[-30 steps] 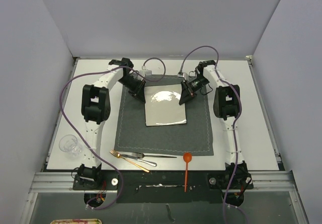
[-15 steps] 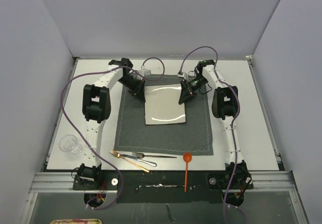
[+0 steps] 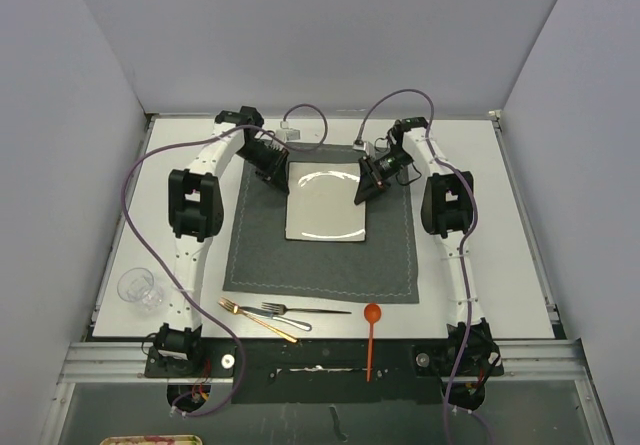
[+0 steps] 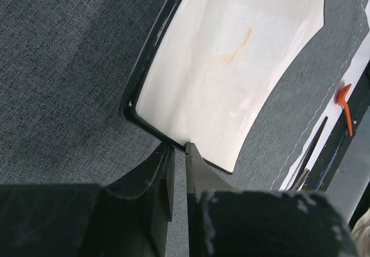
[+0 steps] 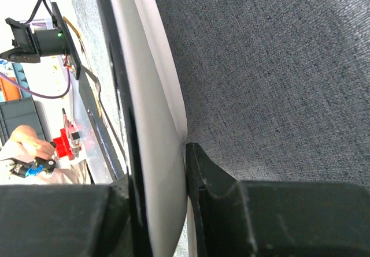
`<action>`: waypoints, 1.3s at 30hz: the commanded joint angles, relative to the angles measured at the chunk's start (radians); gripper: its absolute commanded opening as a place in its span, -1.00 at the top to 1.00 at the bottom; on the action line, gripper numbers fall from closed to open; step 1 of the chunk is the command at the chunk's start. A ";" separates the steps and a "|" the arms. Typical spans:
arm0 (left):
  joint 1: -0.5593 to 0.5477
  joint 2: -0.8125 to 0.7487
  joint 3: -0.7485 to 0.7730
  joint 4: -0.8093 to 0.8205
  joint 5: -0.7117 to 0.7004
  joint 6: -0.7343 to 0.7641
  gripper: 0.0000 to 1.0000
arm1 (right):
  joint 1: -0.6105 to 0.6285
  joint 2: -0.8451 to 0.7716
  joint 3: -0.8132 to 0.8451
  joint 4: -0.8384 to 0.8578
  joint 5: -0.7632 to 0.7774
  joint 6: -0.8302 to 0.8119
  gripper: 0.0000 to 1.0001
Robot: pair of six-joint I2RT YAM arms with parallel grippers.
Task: Set the dinner table for one person
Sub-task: Place the plate on the napkin.
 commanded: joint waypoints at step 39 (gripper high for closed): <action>-0.091 -0.081 0.256 -0.231 -0.026 0.135 1.00 | 0.008 -0.156 -0.058 -0.004 -0.048 -0.030 1.00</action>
